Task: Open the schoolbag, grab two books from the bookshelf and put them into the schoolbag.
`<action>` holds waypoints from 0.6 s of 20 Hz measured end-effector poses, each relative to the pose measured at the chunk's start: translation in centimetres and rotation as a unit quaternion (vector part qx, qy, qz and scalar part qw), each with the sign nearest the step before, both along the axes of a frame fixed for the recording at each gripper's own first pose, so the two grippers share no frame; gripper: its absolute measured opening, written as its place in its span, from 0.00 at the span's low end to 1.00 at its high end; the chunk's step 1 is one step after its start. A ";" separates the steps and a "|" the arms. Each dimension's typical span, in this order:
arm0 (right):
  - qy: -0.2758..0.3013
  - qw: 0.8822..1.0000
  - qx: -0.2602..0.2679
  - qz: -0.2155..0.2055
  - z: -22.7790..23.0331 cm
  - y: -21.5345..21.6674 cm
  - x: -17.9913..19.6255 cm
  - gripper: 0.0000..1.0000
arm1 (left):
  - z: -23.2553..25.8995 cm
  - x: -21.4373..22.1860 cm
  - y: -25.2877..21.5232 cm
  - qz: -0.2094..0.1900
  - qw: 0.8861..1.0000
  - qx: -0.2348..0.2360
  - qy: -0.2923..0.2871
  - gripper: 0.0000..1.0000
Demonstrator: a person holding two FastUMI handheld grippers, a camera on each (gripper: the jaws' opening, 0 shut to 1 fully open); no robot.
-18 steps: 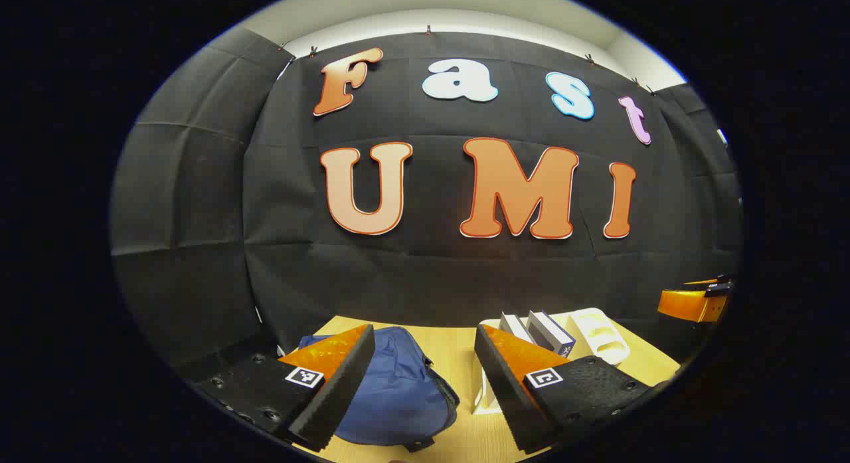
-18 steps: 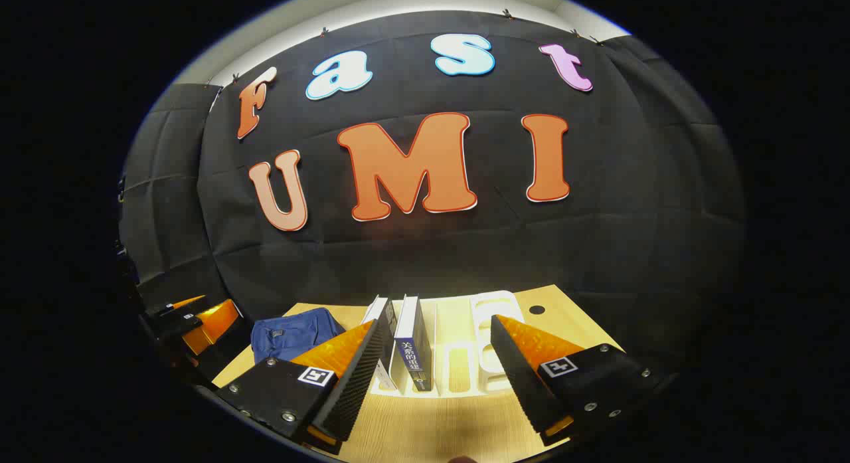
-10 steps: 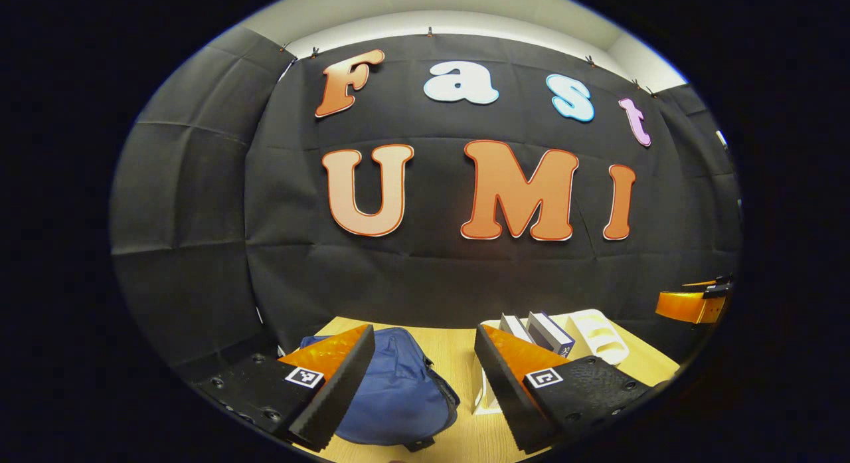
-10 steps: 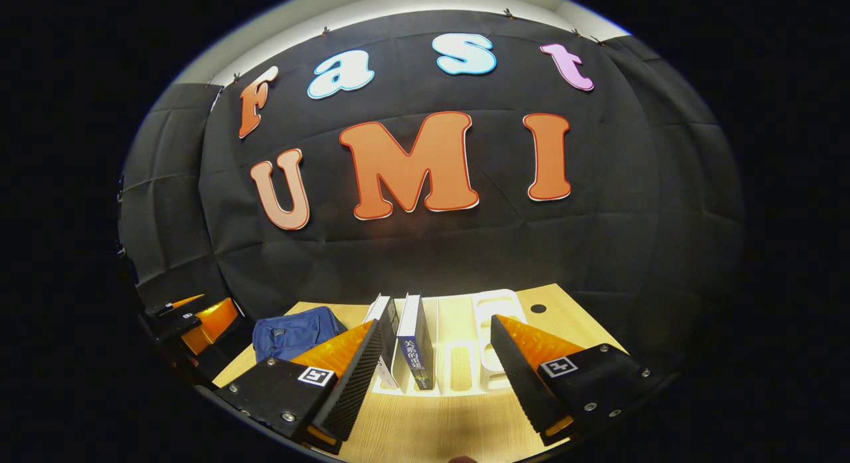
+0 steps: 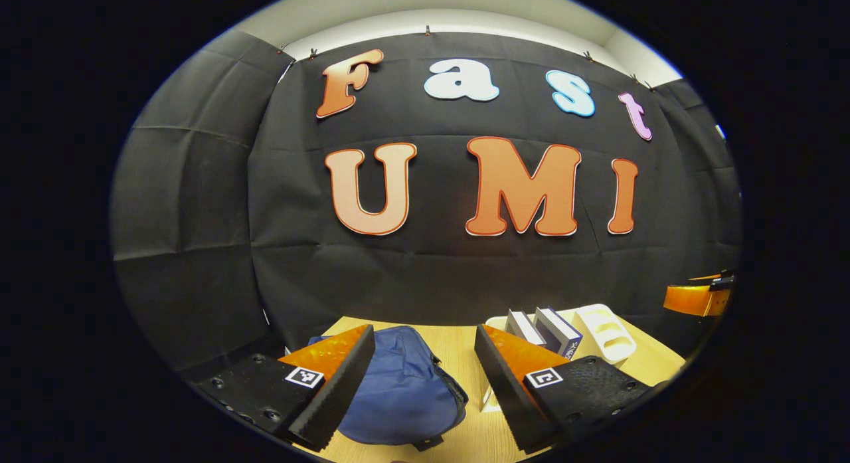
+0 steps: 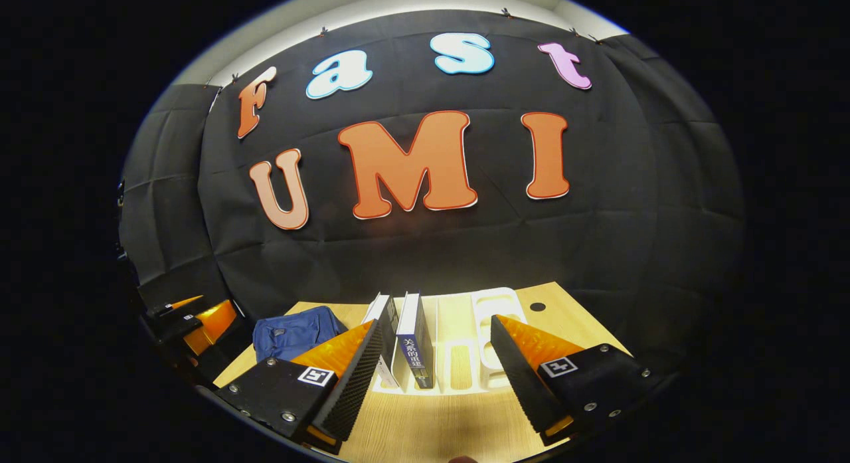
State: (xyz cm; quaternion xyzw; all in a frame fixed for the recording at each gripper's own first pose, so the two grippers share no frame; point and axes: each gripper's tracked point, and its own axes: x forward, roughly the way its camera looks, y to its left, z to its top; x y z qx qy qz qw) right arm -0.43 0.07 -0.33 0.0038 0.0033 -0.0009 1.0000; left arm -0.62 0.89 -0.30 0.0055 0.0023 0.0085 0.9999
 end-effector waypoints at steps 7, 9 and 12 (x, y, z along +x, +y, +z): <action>-0.001 1.000 -0.001 0.000 0.1 0.0 -0.3 0.97 | -0.3 -0.1 0.4 0.004 1.000 0.001 0.003 0.94; -0.001 1.000 0.000 -0.002 -0.1 -0.1 -0.4 0.97 | -0.2 -0.2 0.4 0.004 1.000 0.000 0.002 0.94; 0.000 1.000 0.001 -0.003 0.0 -0.2 -0.4 0.97 | -0.4 -0.3 0.6 0.005 1.000 -0.001 0.003 0.94</action>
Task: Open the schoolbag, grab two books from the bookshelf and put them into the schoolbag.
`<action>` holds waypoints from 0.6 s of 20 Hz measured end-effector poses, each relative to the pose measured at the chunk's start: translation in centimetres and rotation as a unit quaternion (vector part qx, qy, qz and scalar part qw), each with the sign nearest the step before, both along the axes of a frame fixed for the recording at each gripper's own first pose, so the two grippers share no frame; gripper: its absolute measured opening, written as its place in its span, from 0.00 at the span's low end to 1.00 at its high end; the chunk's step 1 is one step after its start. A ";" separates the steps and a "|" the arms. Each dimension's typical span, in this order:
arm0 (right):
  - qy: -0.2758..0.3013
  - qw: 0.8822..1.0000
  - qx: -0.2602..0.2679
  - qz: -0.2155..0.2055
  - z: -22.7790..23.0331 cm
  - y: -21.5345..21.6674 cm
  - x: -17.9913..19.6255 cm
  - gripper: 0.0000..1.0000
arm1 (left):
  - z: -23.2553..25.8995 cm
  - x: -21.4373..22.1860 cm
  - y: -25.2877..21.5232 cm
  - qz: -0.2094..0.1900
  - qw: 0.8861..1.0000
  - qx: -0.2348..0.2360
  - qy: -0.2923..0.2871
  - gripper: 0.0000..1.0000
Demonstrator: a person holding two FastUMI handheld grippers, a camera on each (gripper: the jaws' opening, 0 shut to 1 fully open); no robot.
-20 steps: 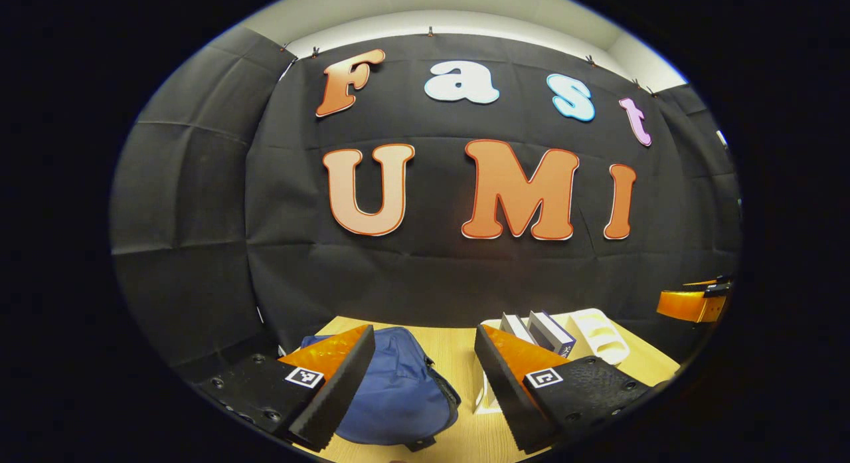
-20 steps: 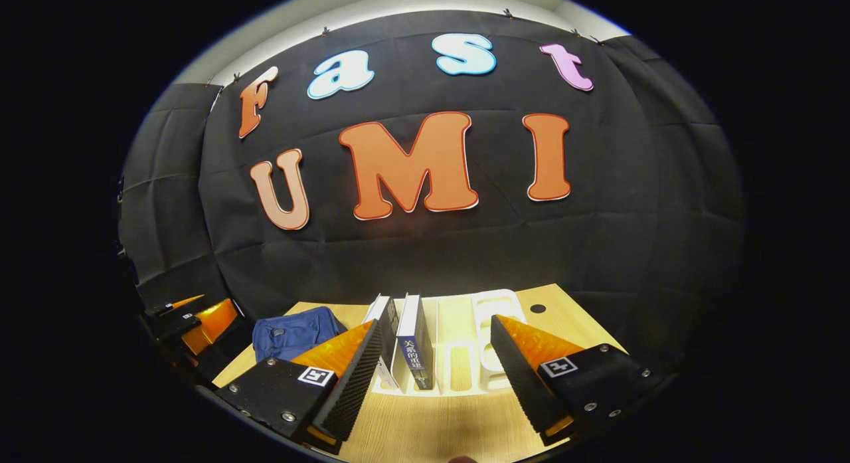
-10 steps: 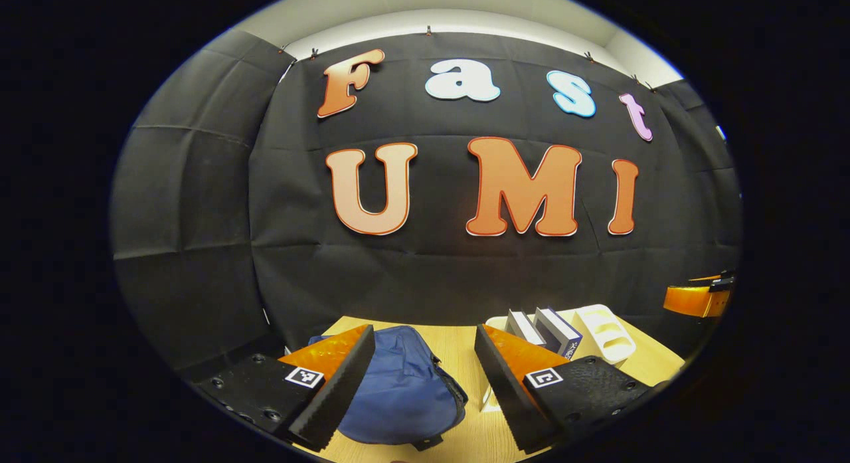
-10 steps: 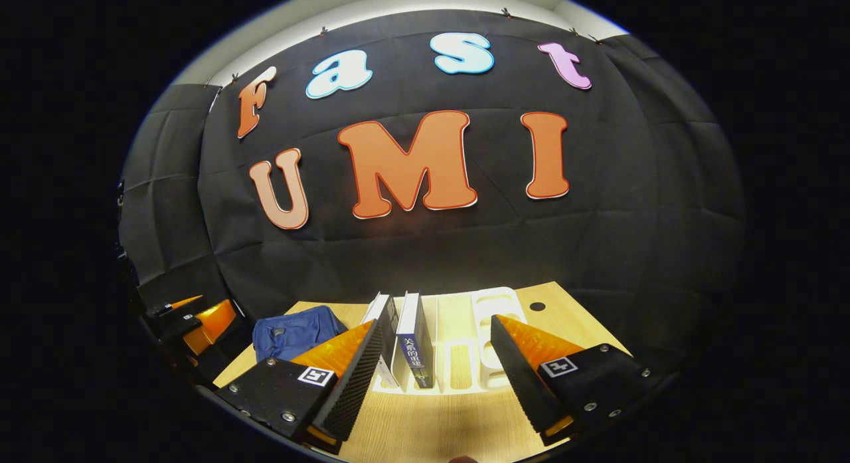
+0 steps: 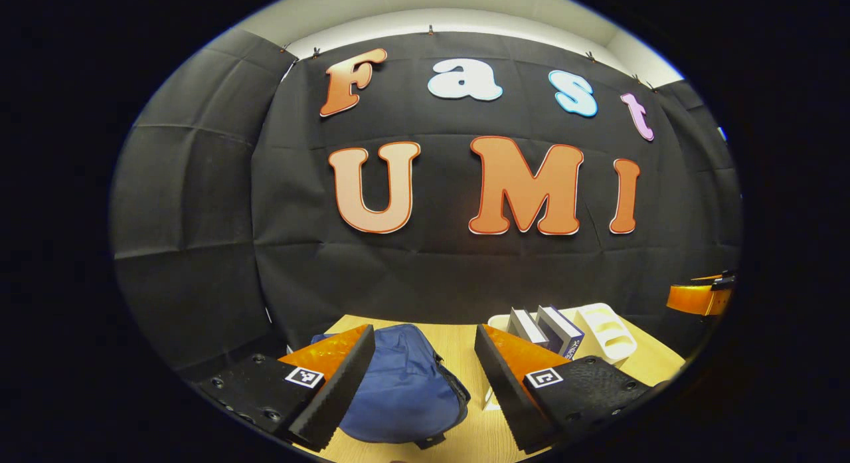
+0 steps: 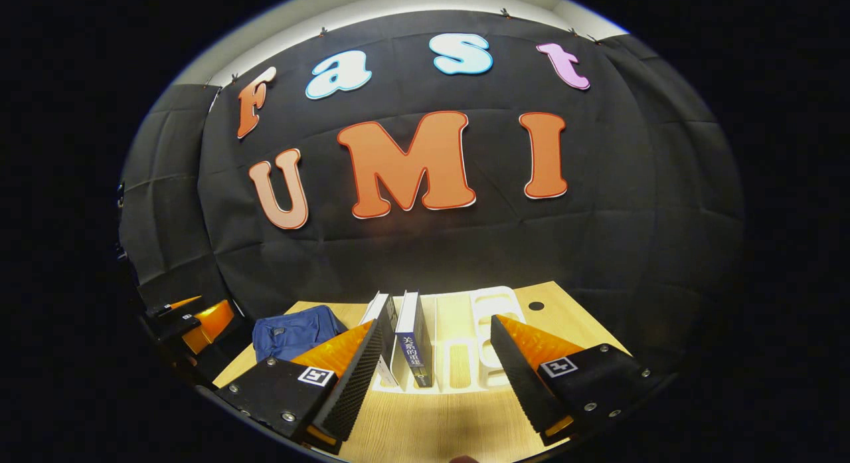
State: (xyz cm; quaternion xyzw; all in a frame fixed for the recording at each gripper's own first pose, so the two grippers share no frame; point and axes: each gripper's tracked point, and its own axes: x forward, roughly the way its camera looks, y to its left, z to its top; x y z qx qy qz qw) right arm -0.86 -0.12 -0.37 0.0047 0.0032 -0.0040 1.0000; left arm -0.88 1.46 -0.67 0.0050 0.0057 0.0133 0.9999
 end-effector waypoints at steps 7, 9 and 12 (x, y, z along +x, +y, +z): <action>0.001 1.000 0.005 -0.001 -0.2 0.0 -0.1 0.97 | -0.2 -0.2 0.2 0.001 1.000 0.012 0.003 0.94; 0.001 1.000 0.006 -0.002 -0.3 -0.1 -0.1 0.97 | 0.0 -0.3 0.4 0.005 1.000 0.017 0.000 0.94; 0.002 1.000 0.002 -0.001 -0.3 -0.1 0.0 1.00 | 0.0 -0.3 0.4 0.005 1.000 0.020 0.000 0.94</action>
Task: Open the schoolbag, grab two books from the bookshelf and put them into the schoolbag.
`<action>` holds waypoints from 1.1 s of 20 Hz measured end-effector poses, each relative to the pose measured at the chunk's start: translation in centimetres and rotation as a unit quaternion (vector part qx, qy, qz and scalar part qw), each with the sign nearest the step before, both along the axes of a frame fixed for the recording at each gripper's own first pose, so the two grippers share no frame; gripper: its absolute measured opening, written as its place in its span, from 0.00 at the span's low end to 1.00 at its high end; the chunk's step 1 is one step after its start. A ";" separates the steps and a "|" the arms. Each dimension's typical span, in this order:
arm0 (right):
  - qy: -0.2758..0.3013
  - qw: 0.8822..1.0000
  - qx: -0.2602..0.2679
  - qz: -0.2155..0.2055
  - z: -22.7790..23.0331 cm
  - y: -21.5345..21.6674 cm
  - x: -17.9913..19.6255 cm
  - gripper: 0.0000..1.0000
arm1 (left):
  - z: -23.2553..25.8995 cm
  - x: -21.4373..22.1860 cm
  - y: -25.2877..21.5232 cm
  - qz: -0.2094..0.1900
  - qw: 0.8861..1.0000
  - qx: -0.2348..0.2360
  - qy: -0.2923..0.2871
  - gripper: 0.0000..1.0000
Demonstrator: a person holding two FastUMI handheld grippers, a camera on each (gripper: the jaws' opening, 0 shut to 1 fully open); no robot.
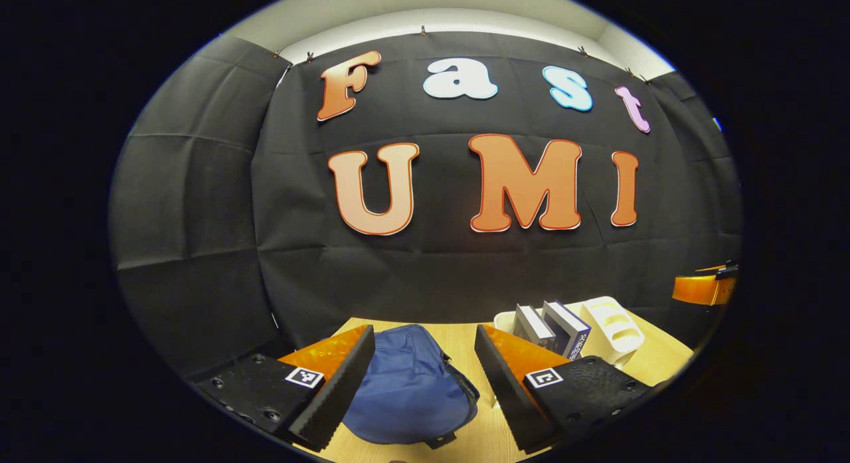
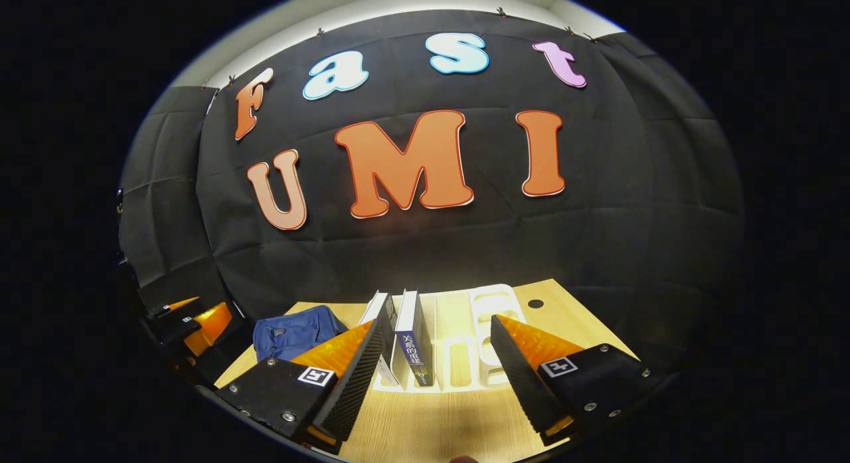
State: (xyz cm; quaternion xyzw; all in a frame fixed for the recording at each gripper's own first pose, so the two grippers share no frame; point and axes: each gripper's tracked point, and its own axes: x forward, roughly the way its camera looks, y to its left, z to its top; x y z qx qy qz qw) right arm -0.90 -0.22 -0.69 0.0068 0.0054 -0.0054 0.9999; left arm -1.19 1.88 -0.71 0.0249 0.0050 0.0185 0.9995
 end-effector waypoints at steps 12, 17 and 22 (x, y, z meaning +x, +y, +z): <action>0.009 1.000 -0.009 0.005 -0.7 0.3 0.8 0.97 | -1.9 0.9 0.3 -0.001 1.000 0.009 0.021 0.94; 0.026 1.000 -0.010 0.009 -2.0 0.2 1.5 0.97 | -6.0 2.0 -0.5 -0.013 0.996 0.054 0.070 0.95; 0.053 0.999 -0.009 -0.002 -3.9 -1.0 2.0 0.97 | -12.1 3.2 -2.2 -0.034 0.981 0.147 0.124 0.96</action>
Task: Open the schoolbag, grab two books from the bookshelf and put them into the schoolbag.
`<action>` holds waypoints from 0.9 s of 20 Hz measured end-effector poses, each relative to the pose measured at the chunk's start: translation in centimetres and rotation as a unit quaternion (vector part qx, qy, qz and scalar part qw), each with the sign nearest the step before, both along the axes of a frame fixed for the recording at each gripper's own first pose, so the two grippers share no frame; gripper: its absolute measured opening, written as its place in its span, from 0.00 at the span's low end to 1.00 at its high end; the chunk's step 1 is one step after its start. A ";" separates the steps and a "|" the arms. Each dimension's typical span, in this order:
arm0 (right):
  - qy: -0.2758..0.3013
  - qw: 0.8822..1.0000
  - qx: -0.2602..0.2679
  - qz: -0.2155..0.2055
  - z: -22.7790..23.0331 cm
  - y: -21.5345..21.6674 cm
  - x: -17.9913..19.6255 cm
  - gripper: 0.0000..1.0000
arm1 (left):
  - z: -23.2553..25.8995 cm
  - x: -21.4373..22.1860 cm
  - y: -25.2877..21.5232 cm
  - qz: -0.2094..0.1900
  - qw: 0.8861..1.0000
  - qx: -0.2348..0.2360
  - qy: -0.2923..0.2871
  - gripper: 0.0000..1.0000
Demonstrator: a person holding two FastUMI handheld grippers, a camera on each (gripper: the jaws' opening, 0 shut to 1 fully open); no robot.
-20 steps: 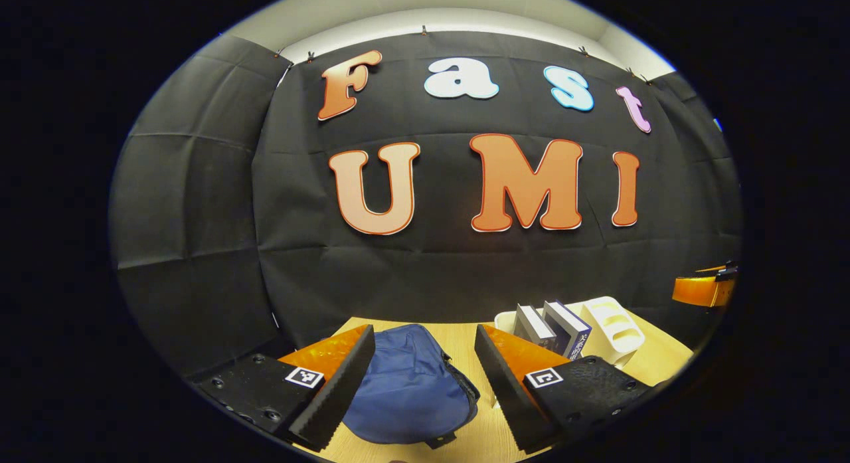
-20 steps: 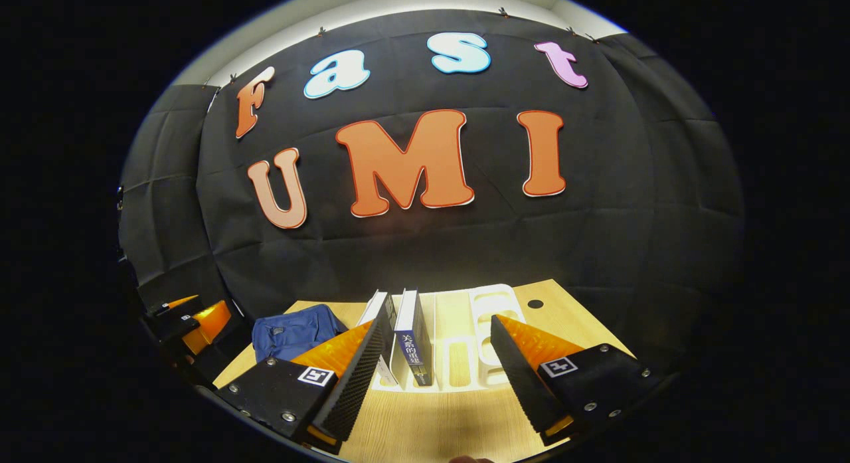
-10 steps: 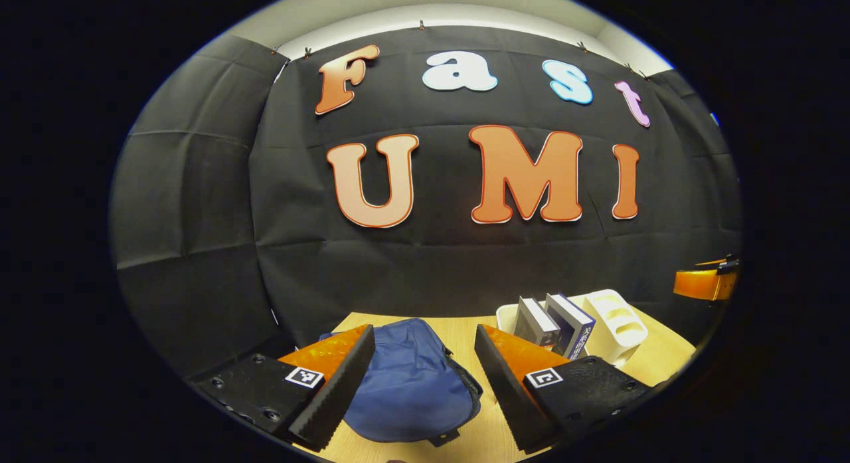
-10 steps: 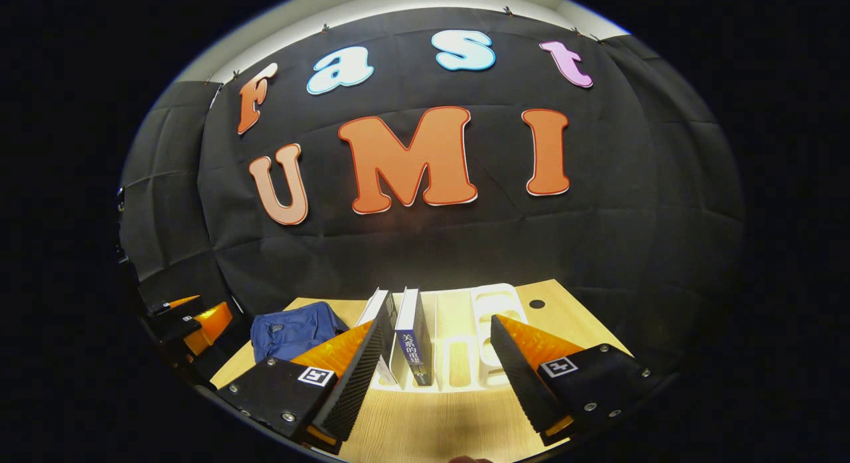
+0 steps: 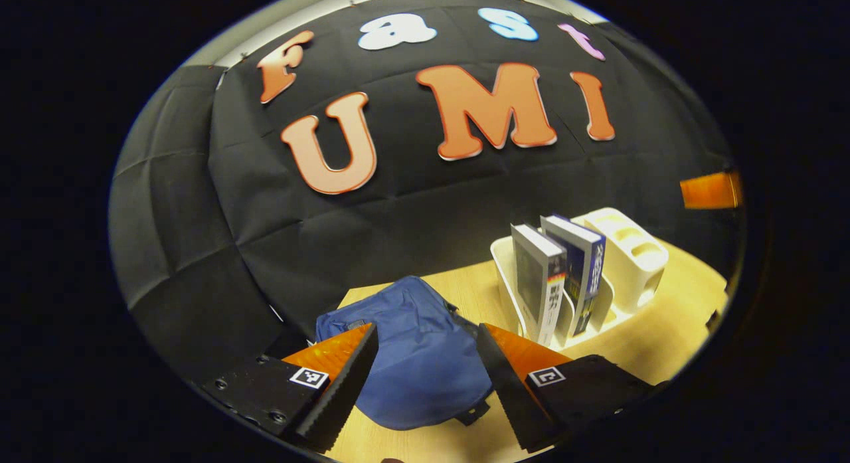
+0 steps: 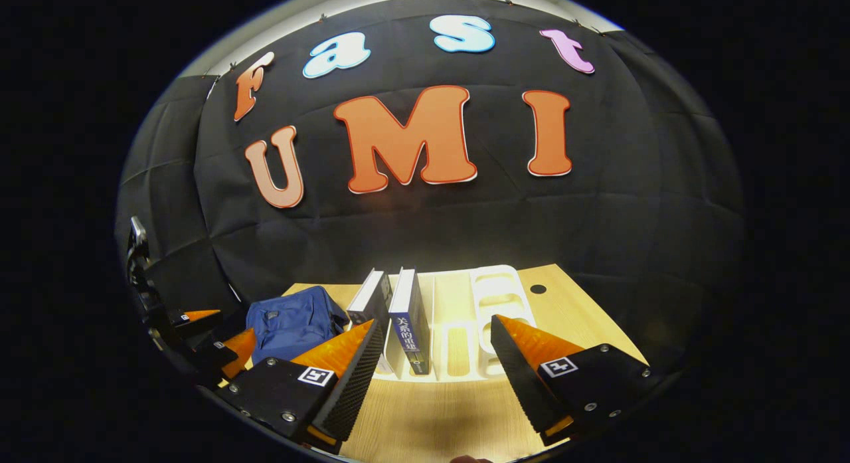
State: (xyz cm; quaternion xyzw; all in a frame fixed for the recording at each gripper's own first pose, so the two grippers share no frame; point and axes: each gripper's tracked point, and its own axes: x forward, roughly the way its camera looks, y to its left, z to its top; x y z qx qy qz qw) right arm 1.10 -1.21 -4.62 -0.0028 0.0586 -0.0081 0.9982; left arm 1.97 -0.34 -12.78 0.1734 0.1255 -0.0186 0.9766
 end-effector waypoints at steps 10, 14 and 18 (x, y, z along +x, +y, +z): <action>0.045 0.997 -0.012 -0.058 -2.3 -4.5 0.1 0.97 | -16.7 0.4 -2.2 -0.081 0.968 0.187 0.148 0.97; 0.064 0.995 -0.014 -0.073 -3.4 -5.7 0.0 0.97 | -19.5 1.8 -1.5 -0.089 0.953 0.242 0.158 0.97; 0.080 0.994 -0.018 -0.076 -4.3 -6.0 0.0 0.97 | -21.8 2.9 -2.0 -0.096 0.947 0.248 0.177 0.97</action>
